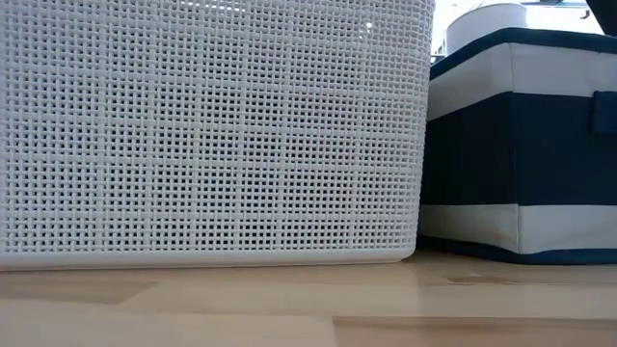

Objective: Sort clothes
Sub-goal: Put the long-sleeved blue patterned polo into the white laundry bin

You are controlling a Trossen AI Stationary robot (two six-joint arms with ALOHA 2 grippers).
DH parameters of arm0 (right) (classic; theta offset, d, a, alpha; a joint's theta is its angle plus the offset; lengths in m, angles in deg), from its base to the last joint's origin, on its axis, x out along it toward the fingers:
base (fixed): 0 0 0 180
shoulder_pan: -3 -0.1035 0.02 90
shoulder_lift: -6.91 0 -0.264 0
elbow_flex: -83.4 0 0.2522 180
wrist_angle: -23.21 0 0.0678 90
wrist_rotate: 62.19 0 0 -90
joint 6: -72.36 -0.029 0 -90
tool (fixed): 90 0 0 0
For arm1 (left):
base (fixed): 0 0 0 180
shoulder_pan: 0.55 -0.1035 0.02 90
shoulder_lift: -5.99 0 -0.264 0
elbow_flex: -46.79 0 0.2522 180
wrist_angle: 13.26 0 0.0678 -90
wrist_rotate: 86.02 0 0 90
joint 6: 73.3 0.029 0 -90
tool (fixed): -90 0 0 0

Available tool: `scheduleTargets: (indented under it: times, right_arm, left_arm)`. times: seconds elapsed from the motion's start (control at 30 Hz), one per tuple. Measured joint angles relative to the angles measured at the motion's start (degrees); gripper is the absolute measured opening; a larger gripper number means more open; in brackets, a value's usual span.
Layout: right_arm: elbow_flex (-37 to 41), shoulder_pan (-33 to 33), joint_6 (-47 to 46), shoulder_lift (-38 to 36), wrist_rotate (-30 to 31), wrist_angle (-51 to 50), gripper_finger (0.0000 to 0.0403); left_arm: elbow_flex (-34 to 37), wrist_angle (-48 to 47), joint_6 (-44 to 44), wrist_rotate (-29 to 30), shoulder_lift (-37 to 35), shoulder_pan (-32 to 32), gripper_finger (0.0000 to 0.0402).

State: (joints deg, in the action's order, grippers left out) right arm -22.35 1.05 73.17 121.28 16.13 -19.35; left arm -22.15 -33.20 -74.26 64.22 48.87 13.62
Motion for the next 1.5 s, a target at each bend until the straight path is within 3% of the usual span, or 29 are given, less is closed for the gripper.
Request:
scheduleTargets:
  times: [0.1,0.23,0.4,0.5,0.7,0.83,0.93,1.07,1.3,1.4,1.5]
  right_arm:
    - [0.3,-0.3,-0.8,0.6,0.5,-0.1,0.0073]
    - [-1.3,-0.3,-0.8,0.7,0.3,-3.1,0.0173]
    - [-10.7,-0.2,4.6,0.5,0.9,-17.9,0.0273]
    - [-17.2,0.1,6.9,0.4,2.0,-26.3,0.0293]
    - [-28.8,1.6,9.8,0.3,5.9,-37.8,0.0295]
    - [-31.7,4.0,10.9,-1.9,8.8,-42.8,0.0286]
    - [-28.2,6.9,10.3,-6.7,10.1,-42.9,0.0277]
    - [-16.6,11.5,9.0,-15.6,11.0,-38.9,0.0266]
    - [12.7,18.0,10.2,-31.3,12.0,-17.1,0.0261]
    - [21.3,20.3,12.8,-32.9,11.7,-5.9,0.0261]
    - [24.9,22.6,15.3,-31.8,11.0,2.2,0.0261]
  left_arm:
    - [0.0,0.0,-0.3,-0.3,2.1,0.0,0.0266]
    - [0.0,-0.1,-0.5,-3.3,5.0,0.0,0.0266]
    - [0.0,-0.1,-2.2,-5.8,7.3,0.0,0.0266]
    - [0.0,0.0,-3.5,-5.8,7.4,0.0,0.0266]
    - [0.0,-0.1,-4.1,-5.8,6.5,0.0,0.0266]
    - [0.0,-2.6,-9.5,-7.5,6.2,0.1,0.0266]
    - [0.0,-7.8,-16.9,-10.1,6.9,0.1,0.0266]
    - [0.0,-14.4,-26.3,-12.4,10.4,0.1,0.0266]
    - [0.0,-15.9,-26.4,-19.8,23.0,0.0,0.0266]
    - [0.0,-15.9,-28.4,-22.8,28.2,-1.0,0.0266]
    - [0.0,-15.9,-33.4,-25.5,32.2,-2.5,0.0266]
